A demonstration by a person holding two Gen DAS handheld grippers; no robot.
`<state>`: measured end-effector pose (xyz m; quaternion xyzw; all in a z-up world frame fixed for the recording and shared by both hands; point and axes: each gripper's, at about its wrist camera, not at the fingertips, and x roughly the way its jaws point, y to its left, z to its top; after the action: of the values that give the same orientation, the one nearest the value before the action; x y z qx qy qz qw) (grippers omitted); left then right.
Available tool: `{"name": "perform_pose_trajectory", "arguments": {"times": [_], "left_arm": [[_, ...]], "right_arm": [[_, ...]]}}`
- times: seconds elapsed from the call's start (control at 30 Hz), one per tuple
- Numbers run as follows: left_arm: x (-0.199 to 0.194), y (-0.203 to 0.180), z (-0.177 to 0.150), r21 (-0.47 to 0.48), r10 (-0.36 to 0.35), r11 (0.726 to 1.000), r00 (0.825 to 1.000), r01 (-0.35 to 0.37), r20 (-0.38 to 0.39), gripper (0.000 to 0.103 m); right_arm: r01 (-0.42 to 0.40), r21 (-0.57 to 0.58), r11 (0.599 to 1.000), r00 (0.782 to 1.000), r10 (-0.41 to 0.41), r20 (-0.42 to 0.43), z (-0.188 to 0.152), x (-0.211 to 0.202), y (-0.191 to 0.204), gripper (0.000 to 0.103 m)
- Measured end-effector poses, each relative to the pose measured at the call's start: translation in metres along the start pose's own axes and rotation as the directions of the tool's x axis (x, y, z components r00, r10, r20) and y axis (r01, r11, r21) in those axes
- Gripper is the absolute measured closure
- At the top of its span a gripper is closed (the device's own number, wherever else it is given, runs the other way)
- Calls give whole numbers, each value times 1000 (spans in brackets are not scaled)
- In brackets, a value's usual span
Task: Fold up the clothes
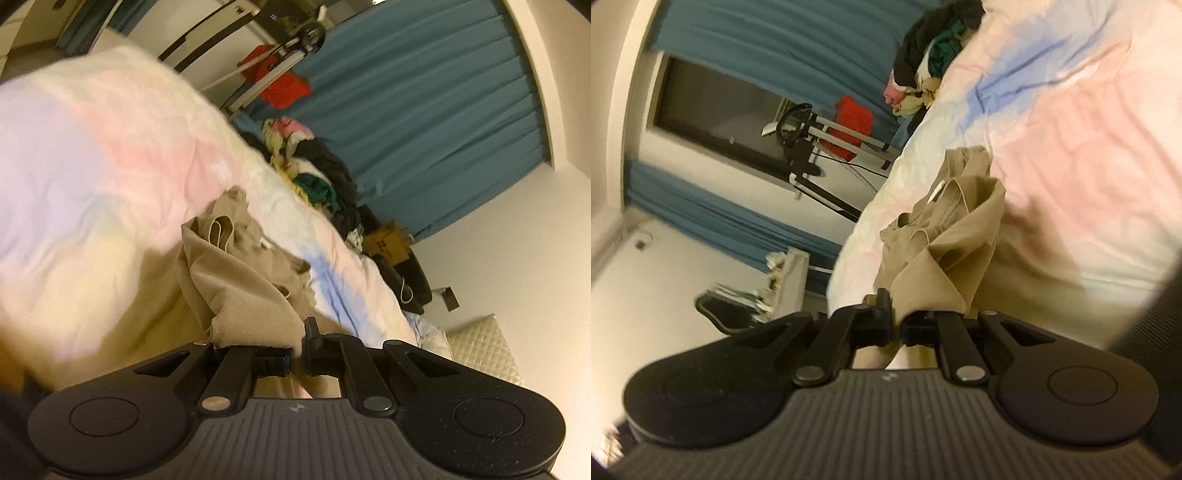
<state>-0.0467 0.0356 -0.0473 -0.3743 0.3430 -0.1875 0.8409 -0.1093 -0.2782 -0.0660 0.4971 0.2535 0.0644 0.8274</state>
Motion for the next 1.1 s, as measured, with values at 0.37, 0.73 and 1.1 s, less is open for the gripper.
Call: {"name": "perform_pose_trajectory", "arguments": {"times": [0.37, 0.73, 1.1], "left_arm": [[84, -18, 83, -62, 117, 991, 993, -115, 34, 95], [223, 11, 152, 19, 176, 984, 984, -176, 8, 94], [239, 15, 149, 132, 102, 986, 995, -100, -10, 42]], "right_arm": [[42, 18, 999, 997, -43, 60, 54, 62, 11, 93], [167, 40, 985, 984, -169, 50, 130, 217, -13, 92], [-14, 41, 999, 1000, 15, -20, 134, 235, -40, 15]]}}
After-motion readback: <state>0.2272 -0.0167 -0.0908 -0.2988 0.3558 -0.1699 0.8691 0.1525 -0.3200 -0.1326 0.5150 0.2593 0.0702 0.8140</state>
